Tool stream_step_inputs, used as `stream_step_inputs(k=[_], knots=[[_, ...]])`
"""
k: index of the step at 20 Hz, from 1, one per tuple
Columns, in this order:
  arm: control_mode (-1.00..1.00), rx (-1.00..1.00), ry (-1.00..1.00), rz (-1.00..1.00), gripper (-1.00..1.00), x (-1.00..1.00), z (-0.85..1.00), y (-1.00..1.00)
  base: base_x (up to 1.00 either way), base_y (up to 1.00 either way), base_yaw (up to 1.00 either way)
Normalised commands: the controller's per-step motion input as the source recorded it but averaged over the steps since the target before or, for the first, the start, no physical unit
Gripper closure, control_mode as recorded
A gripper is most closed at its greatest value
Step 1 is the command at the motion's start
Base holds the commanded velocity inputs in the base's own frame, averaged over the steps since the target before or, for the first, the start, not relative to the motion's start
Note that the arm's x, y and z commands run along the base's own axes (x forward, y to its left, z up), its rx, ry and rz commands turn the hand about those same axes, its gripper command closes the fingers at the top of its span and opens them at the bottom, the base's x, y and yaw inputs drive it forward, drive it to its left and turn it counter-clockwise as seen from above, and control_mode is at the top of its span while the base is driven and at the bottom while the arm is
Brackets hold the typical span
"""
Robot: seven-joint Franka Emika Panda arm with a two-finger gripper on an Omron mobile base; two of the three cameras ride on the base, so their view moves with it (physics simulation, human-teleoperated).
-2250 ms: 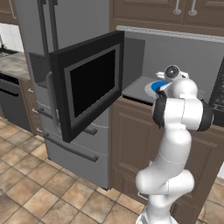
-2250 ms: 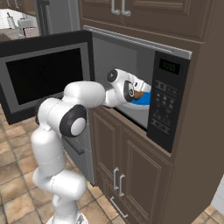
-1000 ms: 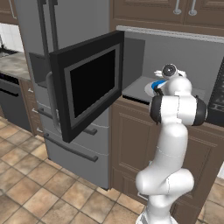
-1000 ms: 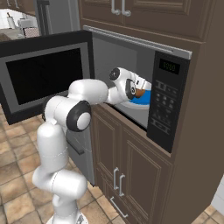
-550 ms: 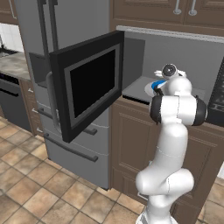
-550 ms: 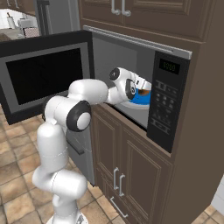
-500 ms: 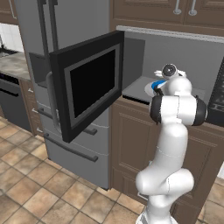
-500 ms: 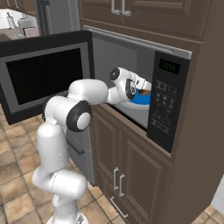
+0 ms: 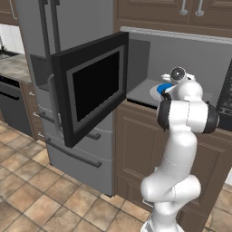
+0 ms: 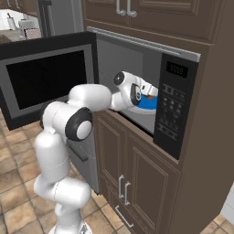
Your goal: Pick the potato from the counter and place it in the microwave. Then turn on the microwave.
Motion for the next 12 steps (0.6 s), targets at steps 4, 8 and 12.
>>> stream_step_inputs(k=[4,8,12], knots=[[-1.0,0.0,-0.02,0.0,-1.0,-0.42,0.0,0.0,0.0,0.0,0.0],[-1.0,0.0,-0.02,0.0,-1.0,-0.33,0.0,0.17,0.0,0.0,0.0],[-1.0,0.0,-0.03,0.0,-1.0,-0.31,0.0,0.28,0.0,0.0,0.0]])
